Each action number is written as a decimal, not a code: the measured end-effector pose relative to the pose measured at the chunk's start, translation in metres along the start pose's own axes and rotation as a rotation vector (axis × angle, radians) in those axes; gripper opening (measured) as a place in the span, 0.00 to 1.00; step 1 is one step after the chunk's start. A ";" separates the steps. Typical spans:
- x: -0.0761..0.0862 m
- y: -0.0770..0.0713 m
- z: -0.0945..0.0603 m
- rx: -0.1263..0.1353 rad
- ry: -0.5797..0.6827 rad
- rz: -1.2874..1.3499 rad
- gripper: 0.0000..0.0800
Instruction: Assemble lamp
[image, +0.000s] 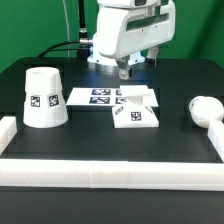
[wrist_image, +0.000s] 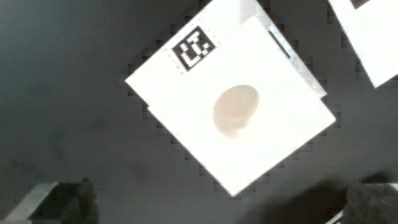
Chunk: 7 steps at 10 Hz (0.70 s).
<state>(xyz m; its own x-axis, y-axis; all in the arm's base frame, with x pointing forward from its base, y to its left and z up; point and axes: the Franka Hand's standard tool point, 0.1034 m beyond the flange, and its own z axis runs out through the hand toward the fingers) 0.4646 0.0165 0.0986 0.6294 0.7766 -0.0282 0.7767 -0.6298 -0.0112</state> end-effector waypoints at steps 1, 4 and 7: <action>0.000 -0.001 0.001 0.001 -0.001 -0.002 0.87; -0.002 -0.001 0.002 0.004 -0.002 0.214 0.87; -0.019 -0.001 0.012 0.016 -0.014 0.568 0.87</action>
Offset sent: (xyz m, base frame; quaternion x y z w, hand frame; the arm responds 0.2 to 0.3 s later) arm 0.0000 0.0000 0.0000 0.0000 0.0000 0.1296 0.9916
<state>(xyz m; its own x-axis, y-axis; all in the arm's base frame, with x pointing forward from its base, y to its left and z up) 0.4510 0.0023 0.0876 0.9478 0.3153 -0.0475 0.3154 -0.9489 -0.0057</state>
